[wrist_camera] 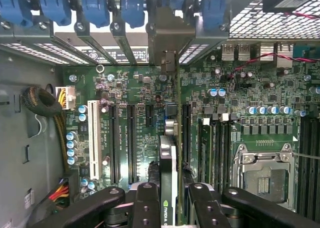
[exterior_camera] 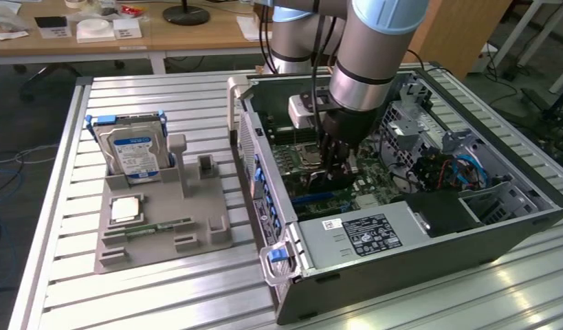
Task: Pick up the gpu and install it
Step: 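Insert the gpu into the slot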
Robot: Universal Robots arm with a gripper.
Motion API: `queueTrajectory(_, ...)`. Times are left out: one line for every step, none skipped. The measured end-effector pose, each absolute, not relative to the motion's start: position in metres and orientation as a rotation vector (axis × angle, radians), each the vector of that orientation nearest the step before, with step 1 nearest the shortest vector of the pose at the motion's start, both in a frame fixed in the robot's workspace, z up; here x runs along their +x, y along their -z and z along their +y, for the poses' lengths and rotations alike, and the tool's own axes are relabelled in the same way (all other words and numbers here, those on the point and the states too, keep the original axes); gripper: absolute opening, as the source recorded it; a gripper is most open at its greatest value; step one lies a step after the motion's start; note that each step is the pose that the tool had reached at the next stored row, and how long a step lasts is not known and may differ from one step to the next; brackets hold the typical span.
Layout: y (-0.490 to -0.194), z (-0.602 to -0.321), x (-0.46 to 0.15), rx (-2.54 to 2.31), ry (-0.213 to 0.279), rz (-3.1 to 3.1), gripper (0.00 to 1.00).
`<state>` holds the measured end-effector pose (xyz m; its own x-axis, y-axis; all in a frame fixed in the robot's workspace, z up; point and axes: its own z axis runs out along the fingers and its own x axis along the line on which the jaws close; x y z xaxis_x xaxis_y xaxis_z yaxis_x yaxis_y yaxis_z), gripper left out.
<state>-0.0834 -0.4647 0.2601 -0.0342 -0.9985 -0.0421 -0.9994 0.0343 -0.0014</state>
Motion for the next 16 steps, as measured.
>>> queueTrajectory(-0.2600, -0.4675, -0.0834, -2.161, -0.044, 2.236, 0.27)
queueTrajectory(-0.2589, -0.4677, -0.0834, -2.161, -0.044, 2.237, 0.27)
queueTrajectory(-0.2579, -0.4677, -0.0833, -2.149, -0.043, 2.249, 0.27)
queueTrajectory(-0.2578, -0.4677, -0.0833, -2.146, -0.043, 2.251, 0.27)
queueTrajectory(-0.2577, -0.4677, -0.0833, -2.146, -0.044, 2.252, 0.27)
queueTrajectory(-0.2575, -0.4677, -0.0834, -2.144, -0.044, 2.253, 0.27)
queueTrajectory(-0.2573, -0.4677, -0.0835, -2.143, -0.043, 2.254, 0.27)
queueTrajectory(-0.2572, -0.4677, -0.0836, -2.141, -0.043, 2.256, 0.27)
queueTrajectory(-0.2572, -0.4677, -0.0837, -2.140, -0.043, 2.257, 0.27)
queueTrajectory(-0.2572, -0.4677, -0.0837, -2.139, -0.043, 2.258, 0.27)
queueTrajectory(-0.2572, -0.4677, -0.0838, -2.138, -0.043, 2.258, 0.27)
queueTrajectory(-0.2572, -0.4676, -0.0841, -2.137, -0.043, 2.259, 0.27)
queueTrajectory(-0.2572, -0.4676, -0.0842, -2.135, -0.043, 2.261, 0.27)
queueTrajectory(-0.2572, -0.4676, -0.0842, -2.134, -0.043, 2.262, 0.27)
queueTrajectory(-0.2572, -0.4677, -0.0842, -2.133, -0.043, 2.263, 0.27)
queueTrajectory(-0.2571, -0.4677, -0.0842, -2.131, -0.043, 2.265, 0.27)
